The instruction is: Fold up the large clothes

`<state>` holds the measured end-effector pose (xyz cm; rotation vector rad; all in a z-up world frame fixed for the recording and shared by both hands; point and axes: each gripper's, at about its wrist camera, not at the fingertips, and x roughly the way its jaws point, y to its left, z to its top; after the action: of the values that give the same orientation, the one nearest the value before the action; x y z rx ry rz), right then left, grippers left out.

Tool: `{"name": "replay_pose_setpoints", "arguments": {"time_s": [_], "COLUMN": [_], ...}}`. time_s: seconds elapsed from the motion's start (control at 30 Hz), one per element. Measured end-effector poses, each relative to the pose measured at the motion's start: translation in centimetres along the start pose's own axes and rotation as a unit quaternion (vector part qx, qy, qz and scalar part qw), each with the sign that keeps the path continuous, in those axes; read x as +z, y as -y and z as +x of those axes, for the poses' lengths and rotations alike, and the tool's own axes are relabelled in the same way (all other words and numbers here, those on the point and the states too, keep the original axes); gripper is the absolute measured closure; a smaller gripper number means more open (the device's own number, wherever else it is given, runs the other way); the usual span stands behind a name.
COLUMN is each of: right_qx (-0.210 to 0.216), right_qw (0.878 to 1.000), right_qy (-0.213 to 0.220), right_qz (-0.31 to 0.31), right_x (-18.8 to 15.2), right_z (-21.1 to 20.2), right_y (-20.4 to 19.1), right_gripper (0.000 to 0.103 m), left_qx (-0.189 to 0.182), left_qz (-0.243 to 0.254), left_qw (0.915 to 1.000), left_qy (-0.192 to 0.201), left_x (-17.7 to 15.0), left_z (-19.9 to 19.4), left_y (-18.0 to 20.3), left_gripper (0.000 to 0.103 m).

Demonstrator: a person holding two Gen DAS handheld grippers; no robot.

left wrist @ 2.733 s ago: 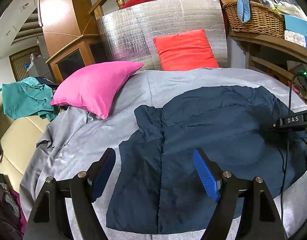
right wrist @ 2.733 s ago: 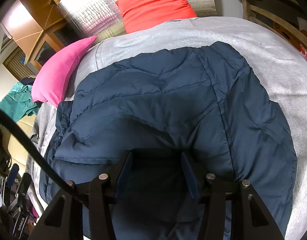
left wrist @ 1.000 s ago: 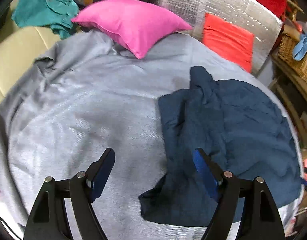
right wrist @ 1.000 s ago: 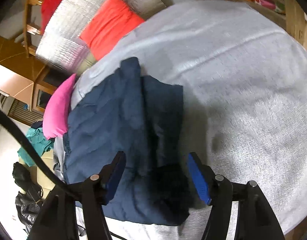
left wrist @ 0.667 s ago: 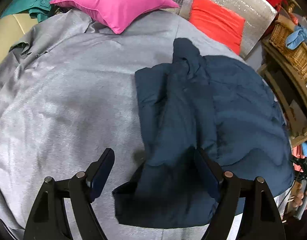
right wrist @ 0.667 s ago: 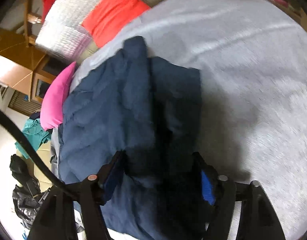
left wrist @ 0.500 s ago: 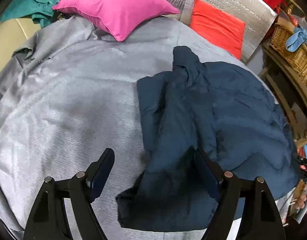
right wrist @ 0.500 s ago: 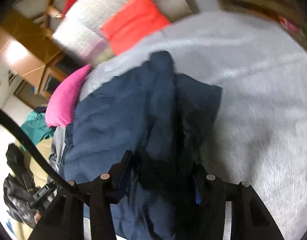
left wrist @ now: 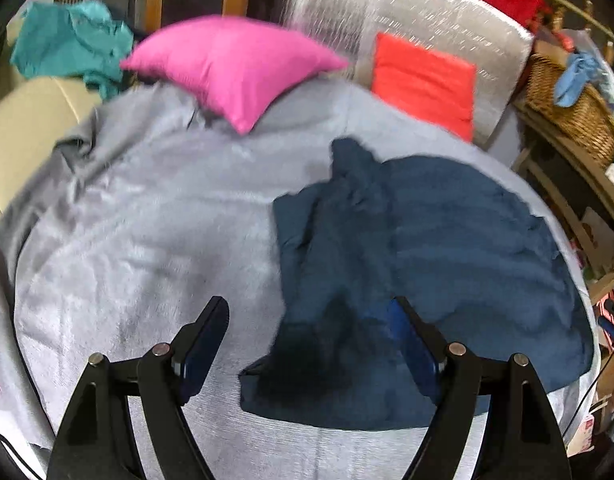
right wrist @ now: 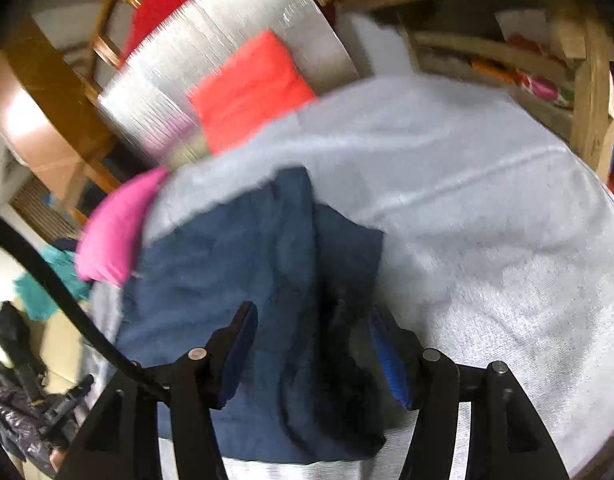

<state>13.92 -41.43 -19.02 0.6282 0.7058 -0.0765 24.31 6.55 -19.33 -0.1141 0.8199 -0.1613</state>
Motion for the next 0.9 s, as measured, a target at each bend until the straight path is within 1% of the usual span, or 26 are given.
{"name": "replay_pose_setpoints", "arguments": {"time_s": [0.07,0.13,0.17,0.23,0.3,0.33,0.37,0.4,0.43,0.5,0.53,0.6,0.67,0.73,0.8,0.9], "right_qx": [0.035,0.060,0.078,0.094,0.089,0.083,0.065,0.047,0.038,0.025,0.025,0.033,0.049,0.065,0.073,0.058], "right_qw": [0.999,0.997,0.994,0.990,0.986,0.984,0.981,0.979,0.978,0.977,0.977,0.979,0.980,0.983,0.987,0.994], "right_qy": [0.002,-0.006,-0.024,-0.061,-0.094,-0.107,-0.131,-0.150,-0.157,-0.160,-0.162,-0.167,-0.168,-0.152,-0.128,-0.089], "right_qz": [-0.023,-0.056,-0.066,-0.082,-0.107,-0.116,-0.126,-0.132,-0.134,-0.141,-0.136,-0.115,-0.097,-0.079,-0.056,-0.026], "right_x": [-0.4,-1.5,-2.1,-3.4,-4.7,-5.1,-5.9,-6.3,-6.5,-6.6,-6.5,-6.1,-4.8,-4.0,-2.3,0.4], "right_z": [-0.6,-0.4,0.1,1.7,3.3,4.1,5.5,6.9,7.7,8.2,8.2,8.1,7.7,6.5,5.7,5.5], "right_y": [-1.2,-3.3,-4.2,-5.7,-7.2,-7.6,-8.1,-8.3,-8.3,-8.7,-8.6,-8.2,-7.7,-7.4,-6.7,-5.8], "right_gripper": [0.043,0.058,0.060,0.061,0.061,0.061,0.061,0.060,0.060,0.060,0.060,0.061,0.061,0.061,0.061,0.061], "left_qx": [-0.012,-0.015,-0.010,0.002,0.018,0.029,0.038,0.044,0.046,0.039,0.035,0.033,0.032,0.028,0.023,0.024], "left_qz": [0.018,0.047,0.063,0.086,0.106,0.114,0.118,0.119,0.117,0.111,0.109,0.106,0.109,0.110,0.109,0.106], "left_qw": [0.9996,0.9986,0.9978,0.9963,0.9938,0.9918,0.9898,0.9891,0.9891,0.9897,0.9901,0.9908,0.9917,0.9928,0.9936,0.9940], "left_qy": [0.016,0.021,0.017,0.001,-0.028,-0.050,-0.069,-0.075,-0.078,-0.081,-0.081,-0.077,-0.060,-0.039,-0.017,0.008], "left_x": [-0.3,-0.6,-0.8,-1.1,-1.6,-2.0,-2.4,-2.6,-2.6,-2.4,-2.3,-2.1,-1.6,-1.0,0.1,2.1], "left_z": [-0.8,-0.8,-0.5,0.5,2.3,3.5,4.6,5.0,5.2,5.2,5.2,5.0,4.2,3.5,3.0,3.2], "left_y": [1.4,3.2,4.1,5.4,6.4,6.7,6.7,6.6,6.4,6.0,5.8,5.6,5.7,5.9,6.1,6.6], "left_gripper": [0.021,0.021,0.021,0.021,0.020,0.019,0.014,0.009,0.008,0.007,0.007,0.007,0.007,0.008,0.008,0.007]}}
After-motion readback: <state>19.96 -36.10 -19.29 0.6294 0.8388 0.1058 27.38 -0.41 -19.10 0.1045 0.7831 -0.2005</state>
